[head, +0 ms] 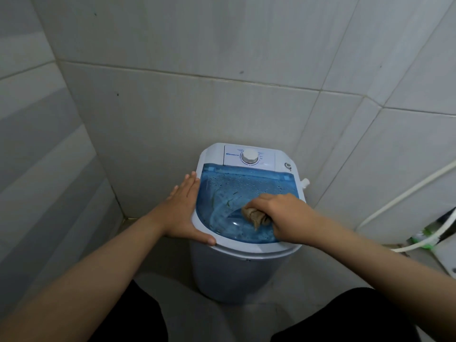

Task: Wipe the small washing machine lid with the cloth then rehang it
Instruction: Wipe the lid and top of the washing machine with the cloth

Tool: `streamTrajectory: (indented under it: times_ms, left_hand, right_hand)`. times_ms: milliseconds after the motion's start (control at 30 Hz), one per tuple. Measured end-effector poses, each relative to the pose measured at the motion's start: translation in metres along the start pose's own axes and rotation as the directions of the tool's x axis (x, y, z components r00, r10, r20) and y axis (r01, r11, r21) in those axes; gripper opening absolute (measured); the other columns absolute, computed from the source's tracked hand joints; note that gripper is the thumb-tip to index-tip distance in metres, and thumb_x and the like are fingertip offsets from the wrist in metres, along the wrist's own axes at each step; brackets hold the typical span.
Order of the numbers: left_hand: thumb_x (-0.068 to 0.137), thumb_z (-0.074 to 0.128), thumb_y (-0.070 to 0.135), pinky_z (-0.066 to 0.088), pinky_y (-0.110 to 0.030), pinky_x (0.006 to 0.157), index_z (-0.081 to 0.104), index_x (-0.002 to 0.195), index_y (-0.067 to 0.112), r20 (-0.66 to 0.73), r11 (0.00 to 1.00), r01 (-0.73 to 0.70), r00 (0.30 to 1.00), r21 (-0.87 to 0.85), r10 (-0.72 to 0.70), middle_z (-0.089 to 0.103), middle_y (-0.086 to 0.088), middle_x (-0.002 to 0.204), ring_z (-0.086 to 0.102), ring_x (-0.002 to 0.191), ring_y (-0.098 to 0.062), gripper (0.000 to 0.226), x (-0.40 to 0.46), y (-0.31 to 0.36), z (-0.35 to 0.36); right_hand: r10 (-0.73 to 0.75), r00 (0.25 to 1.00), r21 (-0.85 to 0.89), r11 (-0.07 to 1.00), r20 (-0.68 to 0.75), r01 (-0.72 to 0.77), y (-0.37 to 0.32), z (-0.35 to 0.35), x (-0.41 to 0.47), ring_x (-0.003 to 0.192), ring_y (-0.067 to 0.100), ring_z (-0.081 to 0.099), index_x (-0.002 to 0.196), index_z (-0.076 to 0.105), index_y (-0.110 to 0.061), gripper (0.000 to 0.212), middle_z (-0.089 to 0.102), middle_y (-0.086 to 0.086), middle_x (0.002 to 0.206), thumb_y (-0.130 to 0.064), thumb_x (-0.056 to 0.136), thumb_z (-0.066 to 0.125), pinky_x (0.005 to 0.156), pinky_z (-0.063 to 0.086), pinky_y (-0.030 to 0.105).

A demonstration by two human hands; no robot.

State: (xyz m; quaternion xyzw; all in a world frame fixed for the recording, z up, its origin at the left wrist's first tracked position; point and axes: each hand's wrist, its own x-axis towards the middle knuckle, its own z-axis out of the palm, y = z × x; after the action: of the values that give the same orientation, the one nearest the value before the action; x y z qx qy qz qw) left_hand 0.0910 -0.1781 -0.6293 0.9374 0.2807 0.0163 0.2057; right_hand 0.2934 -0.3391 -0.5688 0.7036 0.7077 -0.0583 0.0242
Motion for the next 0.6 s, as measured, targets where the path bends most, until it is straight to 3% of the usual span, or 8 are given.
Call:
streamTrajectory:
  times_ms: [133, 333, 467, 600]
  left_hand:
    - [0.037, 0.058, 0.091, -0.01, -0.04, 0.116, -0.023, 0.147, 0.017, -0.002, 1.0, -0.002, 1.0, 0.005, 0.002, -0.03, -0.003, 0.155, -0.029, 0.141, -0.017, 0.154, -0.001, 0.001, 0.0]
    - [0.04, 0.062, 0.088, -0.012, -0.037, 0.115, -0.024, 0.146, 0.018, -0.018, 1.0, -0.007, 1.0, -0.009, 0.007, -0.031, 0.0, 0.154, -0.03, 0.14, -0.014, 0.154, 0.0, -0.002, 0.003]
    - [0.041, 0.063, 0.087, -0.01, -0.04, 0.117, -0.024, 0.146, 0.02, -0.028, 1.0, -0.017, 0.999, -0.019, 0.017, -0.032, 0.001, 0.154, -0.031, 0.14, -0.015, 0.152, 0.001, -0.003, 0.003]
    - [0.04, 0.062, 0.088, -0.01, -0.041, 0.117, -0.024, 0.146, 0.021, -0.027, 1.0, -0.017, 0.999, -0.02, 0.016, -0.032, 0.002, 0.154, -0.031, 0.14, -0.014, 0.153, 0.002, -0.004, 0.005]
  right_hand:
    - [0.043, 0.997, 0.068, 0.997, 0.068, -0.047, 0.005, -0.033, 0.013, 0.091, 0.023, 0.059, 0.111, 0.058, -0.028, 0.051, 0.068, 0.002, 0.102, 0.0, 0.07, 0.049, 0.077, 0.053, 0.038]
    - [0.048, 0.983, 0.091, 0.995, -0.175, -0.033, 0.0, -0.049, 0.078, 0.101, 0.028, 0.06, 0.116, 0.057, -0.019, 0.05, 0.067, 0.005, 0.112, 0.003, 0.072, 0.049, 0.079, 0.052, 0.038]
    - [0.011, 0.987, 0.042, 0.999, -0.162, -0.004, -0.01, -0.037, 0.118, 0.111, 0.03, 0.055, 0.128, 0.049, -0.016, 0.056, 0.059, 0.008, 0.125, 0.005, 0.076, 0.05, 0.079, 0.047, 0.036]
    - [-0.008, 0.993, -0.004, 1.0, -0.122, 0.008, -0.013, -0.014, 0.131, 0.114, 0.03, 0.055, 0.127, 0.048, -0.015, 0.052, 0.056, 0.006, 0.126, 0.006, 0.079, 0.046, 0.081, 0.049, 0.042]
